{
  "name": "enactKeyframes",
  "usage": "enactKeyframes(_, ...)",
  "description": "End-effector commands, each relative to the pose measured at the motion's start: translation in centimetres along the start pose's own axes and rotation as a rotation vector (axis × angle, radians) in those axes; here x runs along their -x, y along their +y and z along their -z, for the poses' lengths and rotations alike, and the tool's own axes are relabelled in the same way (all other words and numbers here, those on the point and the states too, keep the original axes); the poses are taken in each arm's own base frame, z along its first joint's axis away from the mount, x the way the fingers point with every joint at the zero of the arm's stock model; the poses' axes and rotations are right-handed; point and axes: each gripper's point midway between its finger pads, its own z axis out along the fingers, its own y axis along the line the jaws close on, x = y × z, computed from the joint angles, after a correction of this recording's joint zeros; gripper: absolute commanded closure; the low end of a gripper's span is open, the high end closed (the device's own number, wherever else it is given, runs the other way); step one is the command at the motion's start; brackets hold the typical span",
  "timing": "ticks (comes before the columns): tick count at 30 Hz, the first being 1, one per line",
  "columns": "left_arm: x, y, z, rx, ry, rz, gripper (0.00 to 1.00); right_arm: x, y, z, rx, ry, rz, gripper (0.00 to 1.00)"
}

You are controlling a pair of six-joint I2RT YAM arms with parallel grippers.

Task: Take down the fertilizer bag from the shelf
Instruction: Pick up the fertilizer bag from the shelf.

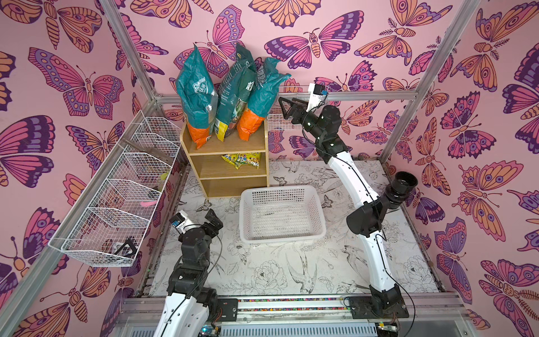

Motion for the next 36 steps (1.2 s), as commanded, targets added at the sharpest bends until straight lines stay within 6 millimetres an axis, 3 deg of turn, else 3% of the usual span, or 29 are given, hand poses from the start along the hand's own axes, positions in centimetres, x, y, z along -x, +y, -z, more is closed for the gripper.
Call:
enactKeyframes(1, 0.8, 0.0, -0.1, 0.005, -0.043, -0.008, 0.00, 1.4, 2.5, 0.0, 0.122, -0.064, -0.031, 0.05)
enactKeyframes(7, 1.1, -0.1, 0.1, -0.006, -0.053, -0.005, 0.00, 0.5, 5.3, -0.6, 0.121, -0.064, 0.034, 0.05)
enactKeyframes(12, 1.3, -0.4, 0.5, -0.028, -0.061, 0.005, 0.00, -1.5, 6.1, -1.4, 0.117, -0.065, 0.066, 0.07)
enactKeyframes(16, 2.0, -0.8, 1.0, -0.059, -0.092, 0.024, 0.02, -3.4, 6.0, -2.1, 0.112, -0.055, 0.073, 0.15)
enactKeyframes(18, 3.6, -2.9, 1.3, -0.146, -0.132, 0.029, 0.05, -3.7, 5.8, -2.1, 0.104, -0.039, 0.070, 0.14)
enactKeyframes(21, 5.9, -9.1, 1.0, -0.356, -0.108, -0.019, 0.02, -3.0, 5.7, -1.2, 0.063, 0.002, 0.082, 0.07)
enactKeyframes(24, 8.4, -15.9, -0.5, -0.484, -0.031, -0.103, 0.00, -1.2, 6.4, 1.8, -0.004, -0.002, 0.157, 0.06)
enactKeyframes(28, 14.4, -22.2, -2.5, -0.509, -0.104, -0.151, 0.00, 1.1, 7.3, 9.0, -0.140, -0.003, 0.244, 0.04)
enactKeyframes(32, 22.3, -24.0, -4.1, -0.335, -0.258, -0.135, 0.00, 1.0, 8.6, 16.9, -0.190, 0.048, 0.305, 0.02)
enactKeyframes(36, 25.0, -26.1, -7.5, -0.237, -0.319, -0.259, 0.00, -1.0, 9.3, 23.1, -0.195, 0.105, 0.359, 0.01)
